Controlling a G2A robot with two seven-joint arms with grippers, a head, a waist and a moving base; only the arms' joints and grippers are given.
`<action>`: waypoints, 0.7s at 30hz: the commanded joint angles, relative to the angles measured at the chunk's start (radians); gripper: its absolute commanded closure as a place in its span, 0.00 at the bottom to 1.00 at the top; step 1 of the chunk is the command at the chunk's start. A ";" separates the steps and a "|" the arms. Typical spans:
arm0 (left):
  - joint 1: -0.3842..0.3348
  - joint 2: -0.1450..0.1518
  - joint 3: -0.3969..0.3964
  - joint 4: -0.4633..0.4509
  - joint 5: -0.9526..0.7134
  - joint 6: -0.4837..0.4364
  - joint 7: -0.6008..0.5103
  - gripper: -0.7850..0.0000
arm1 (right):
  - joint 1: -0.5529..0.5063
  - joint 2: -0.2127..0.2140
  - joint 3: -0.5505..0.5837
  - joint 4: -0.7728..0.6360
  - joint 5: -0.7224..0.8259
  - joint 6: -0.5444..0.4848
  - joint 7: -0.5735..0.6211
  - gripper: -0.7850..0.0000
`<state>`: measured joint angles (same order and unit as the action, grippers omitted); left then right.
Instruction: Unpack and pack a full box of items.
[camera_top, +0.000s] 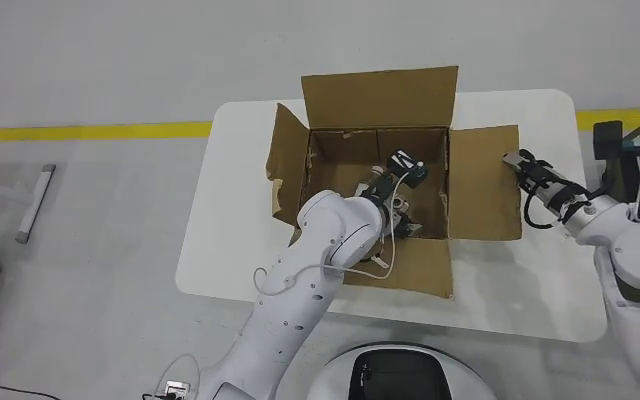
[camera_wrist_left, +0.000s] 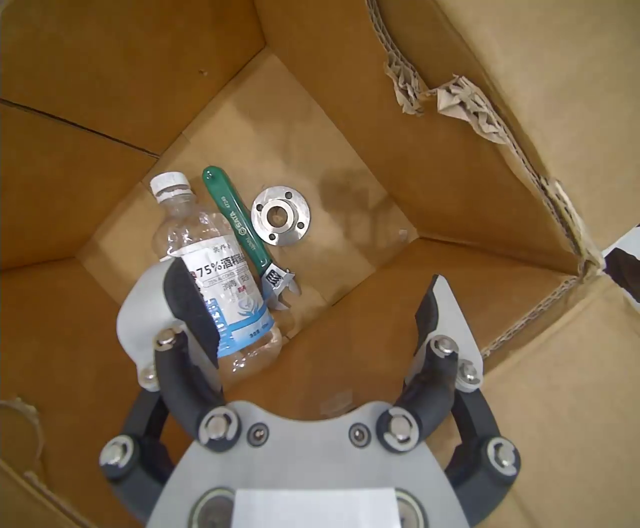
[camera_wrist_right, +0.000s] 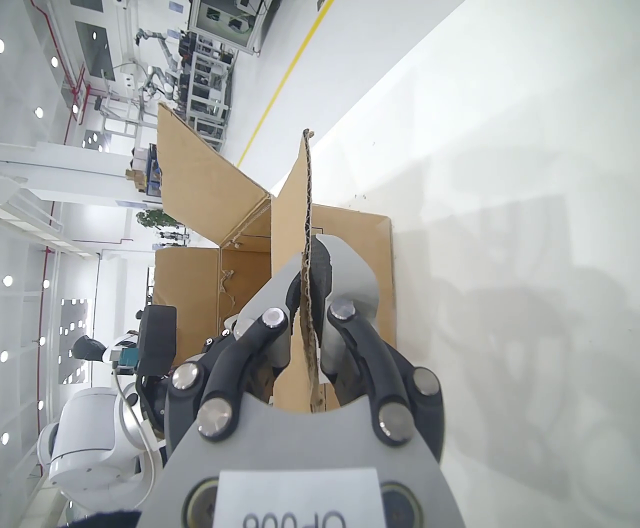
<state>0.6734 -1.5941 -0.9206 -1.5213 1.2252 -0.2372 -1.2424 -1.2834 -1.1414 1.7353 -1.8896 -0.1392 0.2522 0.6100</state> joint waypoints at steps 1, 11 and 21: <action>0.000 0.000 0.000 0.000 0.000 0.000 0.000 0.00 | -0.001 0.001 -0.001 -0.001 -0.001 0.000 -0.002 1.00; 0.007 0.001 -0.021 0.007 0.003 0.051 0.041 0.00 | 0.012 0.006 0.009 0.010 0.023 0.002 -0.020 1.00; -0.077 -0.014 -0.016 0.072 -0.037 0.126 -0.007 0.00 | 0.025 0.016 0.052 0.007 0.038 0.000 -0.005 1.00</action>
<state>0.6062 -1.6063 -0.9445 -1.4618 1.1831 -0.1150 -1.2464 -1.2585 -1.1259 1.7841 -1.8837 -0.1028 0.2529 0.6019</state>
